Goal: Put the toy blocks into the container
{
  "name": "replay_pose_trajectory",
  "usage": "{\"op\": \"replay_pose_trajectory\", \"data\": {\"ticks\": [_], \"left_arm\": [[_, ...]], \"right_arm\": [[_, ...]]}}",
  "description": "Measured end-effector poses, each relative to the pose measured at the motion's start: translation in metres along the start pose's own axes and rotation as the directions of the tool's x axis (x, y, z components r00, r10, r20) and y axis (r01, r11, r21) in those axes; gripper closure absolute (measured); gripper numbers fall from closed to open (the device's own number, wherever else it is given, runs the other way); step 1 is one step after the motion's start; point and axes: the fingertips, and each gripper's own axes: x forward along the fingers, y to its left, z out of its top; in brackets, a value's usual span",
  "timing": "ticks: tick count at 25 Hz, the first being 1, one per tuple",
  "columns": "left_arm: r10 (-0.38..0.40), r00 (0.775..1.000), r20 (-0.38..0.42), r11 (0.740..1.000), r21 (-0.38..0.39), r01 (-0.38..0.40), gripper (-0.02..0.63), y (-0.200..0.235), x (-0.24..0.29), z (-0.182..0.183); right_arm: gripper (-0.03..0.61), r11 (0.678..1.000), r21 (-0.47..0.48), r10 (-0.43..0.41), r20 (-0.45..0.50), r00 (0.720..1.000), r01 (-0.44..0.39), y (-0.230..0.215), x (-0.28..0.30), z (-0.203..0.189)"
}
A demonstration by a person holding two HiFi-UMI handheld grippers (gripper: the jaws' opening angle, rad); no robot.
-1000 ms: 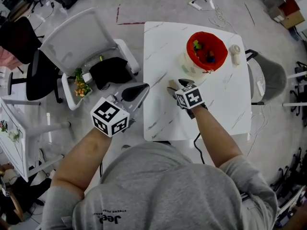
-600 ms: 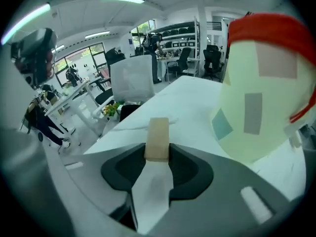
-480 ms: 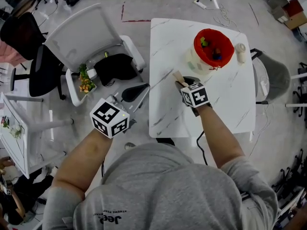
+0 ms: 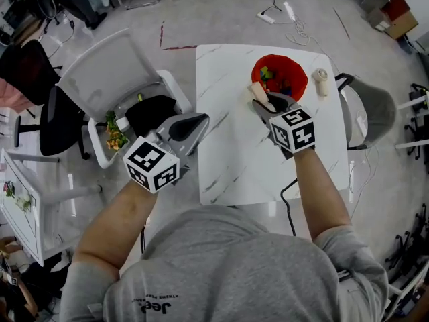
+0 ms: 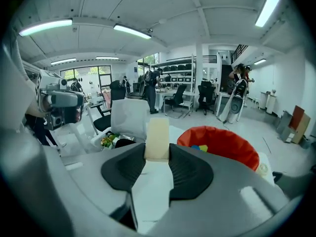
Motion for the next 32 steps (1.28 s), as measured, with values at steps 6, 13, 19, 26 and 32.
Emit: {"op": "replay_pose_trajectory", "data": {"ticks": [6, 13, 19, 26, 32], "left_arm": [[-0.019, 1.0, 0.019, 1.0, 0.021, 0.018, 0.555, -0.003, 0.037, 0.024], [-0.03, 0.999, 0.02, 0.999, 0.032, 0.029, 0.555, -0.003, 0.077, 0.04], [-0.037, 0.999, 0.003, 0.999, 0.033, 0.037, 0.555, -0.004, 0.102, 0.042], [-0.033, 0.999, -0.005, 0.999, 0.029, 0.033, 0.555, -0.005, 0.111, 0.042], [-0.031, 1.0, 0.0, 0.999, 0.017, 0.031, 0.555, -0.019, 0.1, 0.044]], "right_arm": [[0.433, 1.0, -0.001, -0.025, 0.02, 0.999, 0.025, -0.045, -0.022, 0.025], [0.433, 0.997, -0.036, -0.069, -0.005, 0.998, 0.069, -0.094, -0.025, 0.031], [0.433, 0.998, -0.023, -0.062, -0.011, 0.998, 0.061, -0.119, -0.018, 0.028], [0.272, 0.999, 0.033, -0.009, 0.06, 0.998, 0.007, -0.121, -0.021, 0.031], [0.272, 0.997, 0.033, 0.058, 0.13, 0.99, -0.063, -0.102, -0.04, 0.042]]}}
